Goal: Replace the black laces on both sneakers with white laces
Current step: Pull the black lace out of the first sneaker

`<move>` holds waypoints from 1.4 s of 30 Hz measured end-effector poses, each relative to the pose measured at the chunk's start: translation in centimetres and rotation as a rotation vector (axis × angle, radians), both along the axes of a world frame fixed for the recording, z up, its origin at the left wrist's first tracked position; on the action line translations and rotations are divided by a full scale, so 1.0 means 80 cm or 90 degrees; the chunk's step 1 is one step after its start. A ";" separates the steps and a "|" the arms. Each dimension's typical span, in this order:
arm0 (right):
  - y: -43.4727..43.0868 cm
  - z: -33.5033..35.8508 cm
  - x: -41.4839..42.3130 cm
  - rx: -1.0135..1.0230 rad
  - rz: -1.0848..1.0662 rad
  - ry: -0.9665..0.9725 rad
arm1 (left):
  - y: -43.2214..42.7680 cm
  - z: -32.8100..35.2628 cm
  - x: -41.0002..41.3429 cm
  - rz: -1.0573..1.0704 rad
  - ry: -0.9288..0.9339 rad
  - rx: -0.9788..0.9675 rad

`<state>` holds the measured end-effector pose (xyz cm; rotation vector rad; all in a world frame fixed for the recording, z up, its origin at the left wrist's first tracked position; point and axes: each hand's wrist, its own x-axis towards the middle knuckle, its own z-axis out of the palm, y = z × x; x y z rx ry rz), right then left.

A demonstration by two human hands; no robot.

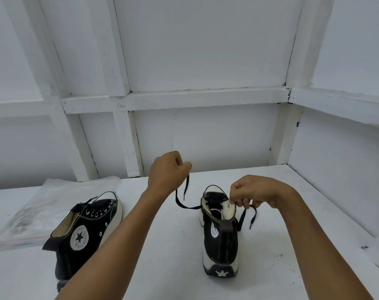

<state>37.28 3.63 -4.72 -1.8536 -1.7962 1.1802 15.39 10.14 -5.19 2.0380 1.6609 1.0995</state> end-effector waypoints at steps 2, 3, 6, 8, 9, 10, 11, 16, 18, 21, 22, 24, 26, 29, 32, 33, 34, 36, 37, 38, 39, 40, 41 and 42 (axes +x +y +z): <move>0.001 0.000 -0.001 0.005 -0.007 0.006 | 0.001 -0.001 -0.003 0.006 0.010 -0.010; 0.002 0.000 -0.002 0.008 -0.009 0.009 | 0.001 -0.003 -0.005 0.011 0.015 -0.015; 0.002 0.001 -0.005 0.013 -0.013 0.016 | 0.004 -0.008 -0.010 0.039 0.046 -0.036; 0.002 0.000 -0.006 0.020 -0.018 0.018 | 0.005 -0.012 -0.012 0.052 0.115 -0.056; 0.002 0.000 -0.006 0.027 -0.022 0.018 | 0.005 -0.013 -0.013 0.057 0.153 -0.068; 0.002 -0.001 -0.005 0.035 -0.026 0.016 | 0.005 -0.014 -0.013 0.060 0.181 -0.077; 0.002 -0.002 -0.006 0.044 -0.026 0.015 | 0.004 -0.015 -0.013 0.059 0.195 -0.084; 0.003 -0.004 -0.014 0.094 0.004 0.020 | -0.005 -0.007 -0.005 -0.110 0.164 -0.195; 0.003 -0.003 -0.020 0.105 0.017 0.027 | -0.014 -0.002 -0.001 -0.200 0.152 -0.300; 0.005 -0.006 -0.026 0.101 0.033 0.039 | -0.024 -0.001 0.004 -0.259 0.160 -0.364; 0.005 -0.007 -0.027 0.098 0.039 0.041 | -0.025 -0.001 0.004 -0.268 0.155 -0.372; 0.007 -0.010 -0.026 0.092 0.049 0.040 | -0.026 -0.001 0.003 -0.277 0.146 -0.380; 0.008 -0.011 -0.025 0.089 0.053 0.026 | -0.026 0.000 0.001 -0.276 0.149 -0.387; 0.009 -0.016 -0.025 0.098 0.065 0.019 | -0.027 -0.001 -0.001 -0.272 0.154 -0.393; 0.011 -0.022 -0.026 0.132 0.019 0.048 | -0.027 -0.002 -0.001 -0.270 0.147 -0.405; 0.013 -0.023 -0.025 0.148 -0.012 0.068 | -0.027 -0.002 -0.002 -0.270 0.144 -0.407; 0.014 -0.023 -0.024 0.161 -0.051 0.103 | -0.027 -0.002 -0.002 -0.270 0.143 -0.408; 0.016 -0.024 -0.020 0.151 -0.130 0.246 | -0.027 -0.003 -0.004 -0.271 0.141 -0.408; 0.015 -0.024 -0.020 0.126 -0.160 0.352 | -0.027 -0.004 -0.004 -0.272 0.141 -0.407; 0.014 -0.025 -0.021 0.095 -0.180 0.452 | -0.027 -0.004 -0.004 -0.273 0.141 -0.407; 0.012 -0.026 -0.021 0.071 -0.195 0.520 | -0.027 -0.005 -0.004 -0.274 0.140 -0.407; 0.012 -0.029 -0.021 0.056 -0.205 0.544 | -0.027 -0.005 -0.004 -0.275 0.138 -0.406; 0.012 -0.033 -0.021 0.045 -0.211 0.536 | -0.027 -0.006 -0.004 -0.276 0.135 -0.407; 0.011 -0.035 -0.021 0.039 -0.209 0.510 | -0.027 -0.006 -0.004 -0.277 0.133 -0.408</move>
